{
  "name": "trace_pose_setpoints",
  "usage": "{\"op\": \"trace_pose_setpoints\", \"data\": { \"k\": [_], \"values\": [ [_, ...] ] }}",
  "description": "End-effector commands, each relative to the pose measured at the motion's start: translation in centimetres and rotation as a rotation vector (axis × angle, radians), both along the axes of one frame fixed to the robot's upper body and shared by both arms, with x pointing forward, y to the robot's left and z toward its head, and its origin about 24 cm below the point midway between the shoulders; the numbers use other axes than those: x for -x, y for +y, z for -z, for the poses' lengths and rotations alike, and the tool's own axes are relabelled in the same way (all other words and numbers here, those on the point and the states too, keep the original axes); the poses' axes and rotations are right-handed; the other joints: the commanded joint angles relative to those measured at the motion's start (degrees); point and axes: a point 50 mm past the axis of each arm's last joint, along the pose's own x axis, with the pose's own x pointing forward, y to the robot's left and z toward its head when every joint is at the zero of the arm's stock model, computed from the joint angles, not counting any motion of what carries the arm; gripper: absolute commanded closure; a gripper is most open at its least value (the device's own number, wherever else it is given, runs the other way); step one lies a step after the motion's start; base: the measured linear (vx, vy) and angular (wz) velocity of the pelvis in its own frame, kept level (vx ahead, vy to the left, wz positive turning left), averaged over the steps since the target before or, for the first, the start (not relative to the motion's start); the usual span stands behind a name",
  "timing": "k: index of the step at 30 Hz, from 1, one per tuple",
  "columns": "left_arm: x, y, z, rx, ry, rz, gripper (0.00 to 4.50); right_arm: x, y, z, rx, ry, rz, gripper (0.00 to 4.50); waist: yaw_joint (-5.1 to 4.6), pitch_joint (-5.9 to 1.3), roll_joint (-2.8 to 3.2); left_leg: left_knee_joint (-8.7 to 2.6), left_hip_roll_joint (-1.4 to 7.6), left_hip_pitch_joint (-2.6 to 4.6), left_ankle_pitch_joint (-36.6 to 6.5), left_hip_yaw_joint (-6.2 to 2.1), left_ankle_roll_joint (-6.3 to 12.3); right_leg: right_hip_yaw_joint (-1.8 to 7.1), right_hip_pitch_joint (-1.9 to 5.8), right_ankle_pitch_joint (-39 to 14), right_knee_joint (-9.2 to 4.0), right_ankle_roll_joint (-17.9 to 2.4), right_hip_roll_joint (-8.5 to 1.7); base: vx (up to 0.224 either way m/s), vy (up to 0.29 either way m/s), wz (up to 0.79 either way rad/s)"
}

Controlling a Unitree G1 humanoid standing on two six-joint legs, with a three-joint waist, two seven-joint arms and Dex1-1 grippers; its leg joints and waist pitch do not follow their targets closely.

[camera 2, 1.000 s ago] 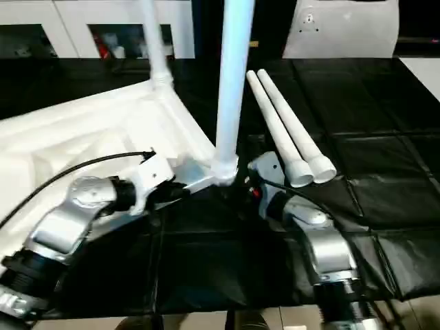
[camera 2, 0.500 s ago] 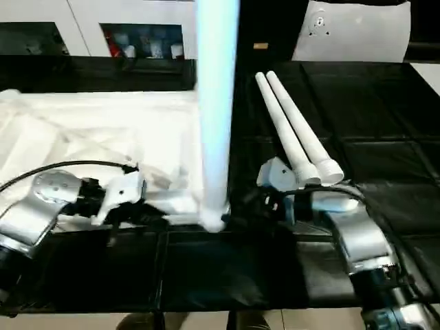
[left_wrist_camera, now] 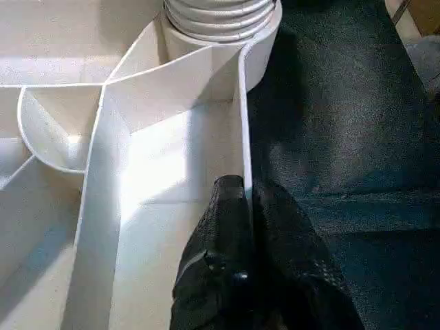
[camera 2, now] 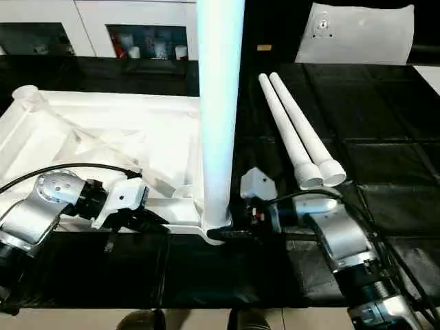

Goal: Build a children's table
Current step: Rotate leg to tighten

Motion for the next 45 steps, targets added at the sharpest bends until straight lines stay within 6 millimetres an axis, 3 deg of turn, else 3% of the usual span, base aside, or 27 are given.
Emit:
{"op": "trace_pose_setpoints", "data": {
  "k": [1, 5, 11, 17, 18, 19, 20, 21, 22, 23, 25, 27, 28, 30, 32, 33, 34, 36, 37, 40, 45],
  "values": [
    [0.6, -0.8, 0.3, -0.016, 0.028, 0.093, 4.5, -0.2, 0.1, -0.4, -0.003, -0.013, -0.013, 1.35, -0.13, -3.62, -0.13, -3.6, 2.35, 0.25, -7.6, -0.19, 4.35, 2.76, 3.28, -12.1, -3.46, -14.3, -4.21, 0.0, 0.0, 0.0],
    [0.5, -0.8, 0.4, -0.02, 0.028, 0.094, 4.5, -0.3, 0.1, -0.3, -0.003, 0.0, -0.022, 1.68, -0.13, -3.68, -0.13, -3.57, 2.34, 0.18, -7.0, -0.2, 4.61, 2.73, 3.33, -11.1, -3.35, -14.5, -4.21, 0.0, 0.0, 0.0],
    [0.6, -0.7, 0.5, -0.007, 0.038, 0.072, 4.5, 0.1, 0.2, 0.0, -0.013, 0.042, -0.04, 1.77, -0.1, -3.75, -0.17, -3.52, 2.32, 0.18, -6.9, -0.17, 4.67, 2.71, 3.35, -11.0, -3.32, -14.6, -4.17, 0.0, 0.0, 0.0],
    [0.3, -1.6, 0.2, 0.088, 0.03, -0.082, 4.5, 1.1, 1.5, 0.4, -0.102, 0.102, 0.046, 1.78, 0.03, -3.61, -0.01, -3.64, 2.41, 0.06, -7.0, -0.23, 4.48, 2.72, 3.4, -10.2, -3.32, -14.9, -4.16, 0.0, 0.0, 0.0],
    [0.1, -1.8, 0.1, 0.097, 0.023, -0.151, 4.5, 1.1, 2.0, 0.5, -0.116, 0.111, 0.092, 1.78, 0.02, -3.39, 0.26, -3.74, 2.38, 0.21, -8.0, -0.25, 4.11, 2.74, 3.2, -12.1, -3.58, -14.5, -4.2, 0.0, 0.0, 0.0],
    [-0.3, -2.4, 0.0, 0.13, 0.007, -0.254, 4.5, 1.0, 3.0, 1.1, -0.095, 0.103, 0.175, 1.78, -0.27, -3.12, -0.06, -4.02, 2.3, 0.15, -10.0, -0.36, 2.92, 2.72, 3.21, -16.2, -3.96, -13.6, -4.19, 0.0, 0.0, 0.0],
    [-0.5, -2.8, -0.1, 0.154, 0.008, -0.3, 4.5, 0.8, 3.6, 1.4, -0.087, 0.104, 0.224, 1.78, -0.43, -3.0, -0.17, -4.13, 2.28, 0.06, -10.3, -0.38, 2.34, 2.75, 3.19, -17.6, -4.02, -13.0, -4.18, 0.0, 0.0, 0.0],
    [-0.6, -3.1, -0.2, 0.169, 0.01, -0.327, 4.5, 0.7, 4.0, 1.6, -0.084, 0.105, 0.255, 1.78, -0.6, -2.79, -0.13, -4.2, 2.03, 0.24, -11.8, -0.49, 1.64, 2.66, 2.92, -22.5, -4.64, -11.6, -4.27, 0.0, 0.0, 0.0],
    [-0.7, -3.5, -0.3, 0.179, -0.002, -0.361, 4.5, 0.5, 4.5, 1.8, -0.094, 0.114, 0.313, 1.78, -0.95, -2.85, -0.21, -4.34, 1.98, 0.04, -11.8, -0.72, 0.99, 2.69, 3.19, -24.5, -4.63, -10.4, -4.41, 0.0, 0.0, 0.0],
    [-0.7, -3.5, -0.3, 0.179, -0.002, -0.361, 4.5, 0.5, 4.5, 1.8, -0.094, 0.114, 0.313, 1.78, -0.95, -2.85, -0.21, -4.34, 1.98, 0.04, -11.8, -0.72, 0.99, 2.69, 3.19, -24.5, -4.63, -10.4, -4.41, 0.0, 0.0, 0.0],
    [-1.2, -5.5, -0.7, 0.225, -0.033, -0.508, 4.5, -0.4, 6.9, 2.2, -0.149, 0.162, 0.516, 1.78, -1.93, -2.59, -0.39, -4.37, 1.82, 0.01, -13.2, -0.83, 0.57, 2.75, 2.74, -28.6, -5.17, -8.4, -4.39, 0.0, 0.0, 0.0],
    [-1.3, -6.1, -0.8, 0.243, -0.031, -0.544, 4.5, -0.5, 7.5, 2.2, -0.147, 0.16, 0.538, 1.78, -2.08, -2.55, -0.37, -4.35, 1.68, 0.01, -12.9, -0.84, 0.48, 2.67, 2.56, -30.1, -5.49, -7.6, -4.36, 0.0, 0.0, 0.0],
    [-1.5, -7.1, -1.0, 0.262, -0.035, -0.607, 4.5, -0.6, 8.5, 2.3, -0.153, 0.162, 0.586, 1.78, -2.06, -2.64, -0.38, -4.28, 1.7, 0.17, -12.3, -0.72, 1.13, 2.86, 2.37, -29.8, -5.69, -6.7, -4.25, 0.0, 0.0, 0.0],
    [-1.7, -7.7, -1.1, 0.269, -0.049, -0.651, 4.5, -0.8, 9.0, 2.3, -0.157, 0.174, 0.628, 1.78, -2.13, -2.59, -0.23, -4.32, 1.76, 0.21, -12.2, -0.64, 1.2, 2.87, 2.16, -28.4, -5.71, -7.1, -4.07, 0.0, 0.0, 0.0],
    [-2.3, -9.1, -1.4, 0.286, -0.077, -0.748, 4.5, -1.4, 9.8, 2.4, -0.138, 0.167, 0.72, 1.78, -2.2, -2.68, -0.64, -4.36, 1.62, 0.05, -12.0, -0.63, 1.37, 2.79, 2.35, -26.6, -5.57, -7.1, -3.85, 0.0, 0.0, 0.0],
    [-2.3, -9.4, -1.4, 0.29, -0.082, -0.762, 4.5, -1.5, 9.9, 2.4, -0.131, 0.158, 0.74, 1.78, -2.05, -2.69, -0.52, -4.31, 1.6, 0.18, -12.0, -0.61, 1.47, 2.83, 2.22, -26.5, -5.59, -7.0, -3.9, 0.0, 0.0, 0.0],
    [-2.3, -10.2, -1.6, 0.295, -0.085, -0.78, 4.5, -1.7, 10.0, 2.3, -0.14, 0.152, 0.777, 1.22, -1.93, -2.82, -0.56, -4.34, 1.5, 0.16, -11.4, -0.6, 1.84, 2.92, 2.34, -25.1, -5.48, -6.8, -3.87, 0.0, 0.0, 0.0],
    [-2.0, -10.8, -1.5, 0.282, -0.097, -0.763, 4.5, -1.9, 9.8, 2.1, -0.167, 0.158, 0.824, 1.08, -1.9, -2.9, -0.53, -4.36, 1.51, 0.03, -10.7, -0.56, 2.13, 2.98, 2.4, -23.0, -5.32, -6.9, -3.78, 0.0, 0.0, 0.0],
    [-1.8, -10.7, -1.3, 0.262, -0.108, -0.749, 4.5, -2.0, 9.4, 2.0, -0.176, 0.152, 0.848, 1.08, -1.77, -3.11, -0.32, -4.25, 1.5, -0.07, -9.6, -0.53, 2.6, 3.0, 2.58, -19.2, -4.97, -7.8, -3.73, 0.0, 0.0, 0.0],
    [-1.7, -10.5, -1.0, 0.235, -0.124, -0.736, 4.5, -2.3, 8.8, 1.9, -0.183, 0.133, 0.883, 0.87, -1.84, -3.26, -0.24, -4.18, 1.51, -0.35, -7.6, -0.46, 3.21, 2.91, 2.9, -14.7, -4.69, -8.9, -3.73, 0.0, 0.0, 0.0],
    [-1.5, -8.7, -0.7, 0.193, -0.123, -0.681, 4.5, -2.7, 6.5, 1.0, -0.209, 0.048, 0.891, 0.56, -2.07, -3.28, -0.1, -4.1, 1.54, -0.5, -6.3, -0.48, 4.02, 2.79, 3.2, -11.7, -4.41, -10.3, -3.83, 0.0, 0.0, 0.0]
  ]
}}
